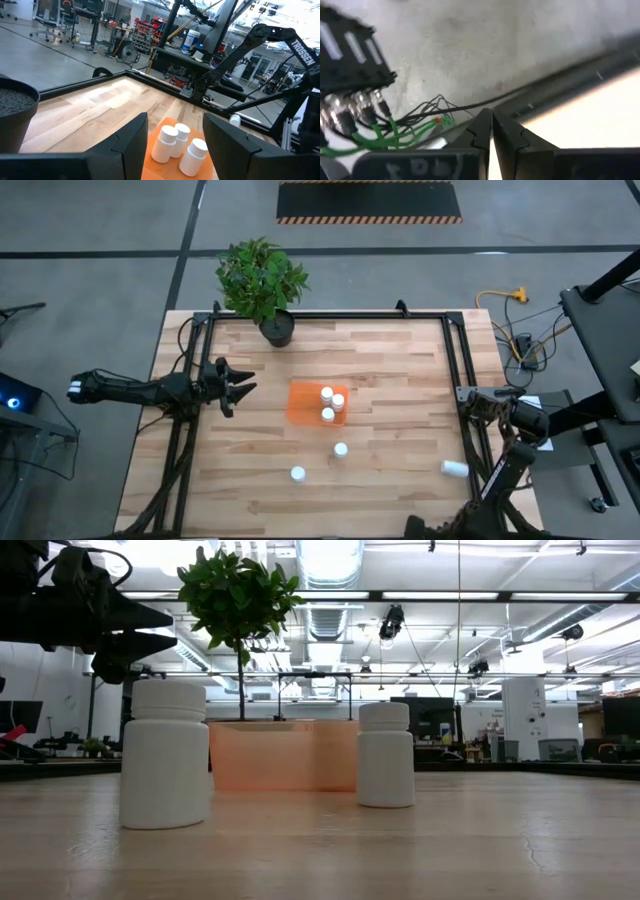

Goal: Pick and place pill bottles into a basket
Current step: Put the white pill bottle into the orange container

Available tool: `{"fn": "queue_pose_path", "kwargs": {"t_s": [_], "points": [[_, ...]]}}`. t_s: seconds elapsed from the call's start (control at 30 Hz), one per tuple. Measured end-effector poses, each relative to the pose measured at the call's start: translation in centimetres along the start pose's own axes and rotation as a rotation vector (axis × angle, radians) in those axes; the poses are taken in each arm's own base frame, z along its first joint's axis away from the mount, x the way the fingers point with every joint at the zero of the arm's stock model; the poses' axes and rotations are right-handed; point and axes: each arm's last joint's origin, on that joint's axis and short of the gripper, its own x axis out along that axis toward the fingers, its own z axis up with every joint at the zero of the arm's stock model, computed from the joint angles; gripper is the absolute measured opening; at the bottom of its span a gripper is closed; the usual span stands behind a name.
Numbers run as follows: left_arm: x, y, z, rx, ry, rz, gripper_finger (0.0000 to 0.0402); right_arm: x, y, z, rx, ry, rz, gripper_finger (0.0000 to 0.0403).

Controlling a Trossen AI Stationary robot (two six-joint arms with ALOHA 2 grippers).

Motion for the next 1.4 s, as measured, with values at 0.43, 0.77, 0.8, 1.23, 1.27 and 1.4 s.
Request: {"fn": "queue_pose_path", "kwargs": {"t_s": [0.43,0.77,0.8,1.23,1.27,1.4], "points": [[0.0,0.0,0.0,0.0,0.0,0.0,0.0173,-0.3,-4.7,-0.5,0.887,-0.011,-0.152,0.0009],[0.0,0.0,0.0,0.0,0.0,0.0,0.0173,-0.8,-10.2,-1.4,1.47,-0.081,-0.207,0.0009],[0.0,0.0,0.0,0.0,0.0,0.0,0.0173,-0.8,-10.4,-1.4,1.506,-0.085,-0.209,0.0009],[0.0,0.0,0.0,0.0,0.0,0.0,0.0173,-1.2,-13.2,-2.1,1.534,-0.068,-0.177,0.0009],[0.0,0.0,0.0,0.0,0.0,0.0,0.0173,-1.2,-13.5,-2.2,1.542,-0.07,-0.179,0.0009],[0.0,0.0,0.0,0.0,0.0,0.0,0.0173,-1.4,-14.8,-2.6,1.587,-0.079,-0.189,0.0009]]}}
